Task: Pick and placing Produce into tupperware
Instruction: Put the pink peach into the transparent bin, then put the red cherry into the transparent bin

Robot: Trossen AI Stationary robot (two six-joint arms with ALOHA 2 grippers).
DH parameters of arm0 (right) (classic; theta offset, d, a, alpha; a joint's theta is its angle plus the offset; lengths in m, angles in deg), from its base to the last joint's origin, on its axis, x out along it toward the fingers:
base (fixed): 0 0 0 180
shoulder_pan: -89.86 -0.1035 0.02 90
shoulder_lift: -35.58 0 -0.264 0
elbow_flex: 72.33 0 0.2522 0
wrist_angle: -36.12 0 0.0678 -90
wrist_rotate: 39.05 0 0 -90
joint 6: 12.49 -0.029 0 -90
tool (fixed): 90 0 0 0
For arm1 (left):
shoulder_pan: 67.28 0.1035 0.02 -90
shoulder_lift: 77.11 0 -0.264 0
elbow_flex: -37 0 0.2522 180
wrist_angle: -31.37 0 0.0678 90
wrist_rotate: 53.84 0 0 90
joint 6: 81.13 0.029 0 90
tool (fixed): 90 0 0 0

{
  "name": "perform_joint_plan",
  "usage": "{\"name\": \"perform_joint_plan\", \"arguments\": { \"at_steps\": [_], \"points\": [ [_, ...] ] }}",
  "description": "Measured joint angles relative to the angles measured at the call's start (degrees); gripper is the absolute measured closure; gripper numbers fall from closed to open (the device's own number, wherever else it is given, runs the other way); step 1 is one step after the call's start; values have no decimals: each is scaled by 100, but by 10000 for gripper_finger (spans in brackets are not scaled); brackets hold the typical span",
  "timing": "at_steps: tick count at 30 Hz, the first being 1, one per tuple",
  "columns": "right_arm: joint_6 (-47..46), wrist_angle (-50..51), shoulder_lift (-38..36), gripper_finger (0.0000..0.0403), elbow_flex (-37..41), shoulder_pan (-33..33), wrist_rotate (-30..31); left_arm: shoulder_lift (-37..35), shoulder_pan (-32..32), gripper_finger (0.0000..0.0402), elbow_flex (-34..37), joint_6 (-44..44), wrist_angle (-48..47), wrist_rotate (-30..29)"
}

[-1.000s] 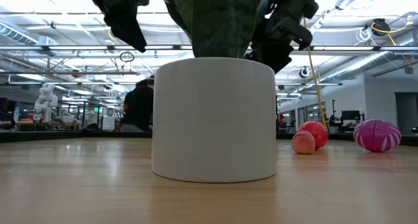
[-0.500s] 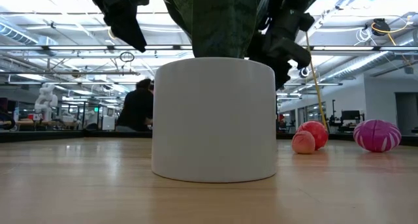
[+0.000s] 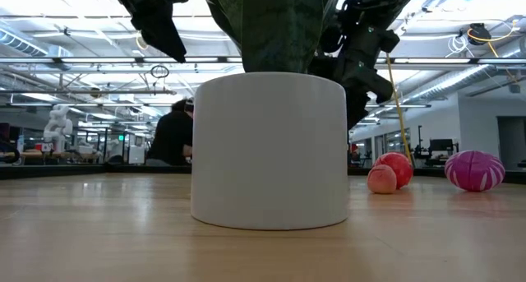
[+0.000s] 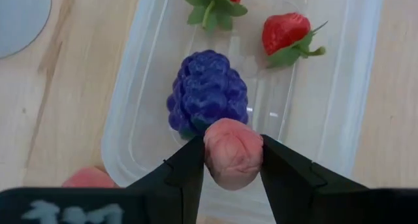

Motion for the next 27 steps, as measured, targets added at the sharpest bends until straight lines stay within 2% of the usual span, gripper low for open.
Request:
{"name": "perform_joint_plan", "arguments": {
  "at_steps": [10,16,22,27],
  "points": [
    [82,-70,0,215,0,0,0,0,-1,158,0,28,25,-1],
    [371,-210,-53,204,-62,0,33,0,-1,158,0,39,25,-2],
    [635,37,-385,204,-188,30,733,0,-1,158,0,46,25,-2],
    [377,748,-696,204,-186,244,833,1,-1,158,0,46,25,-2]
  ]
}}
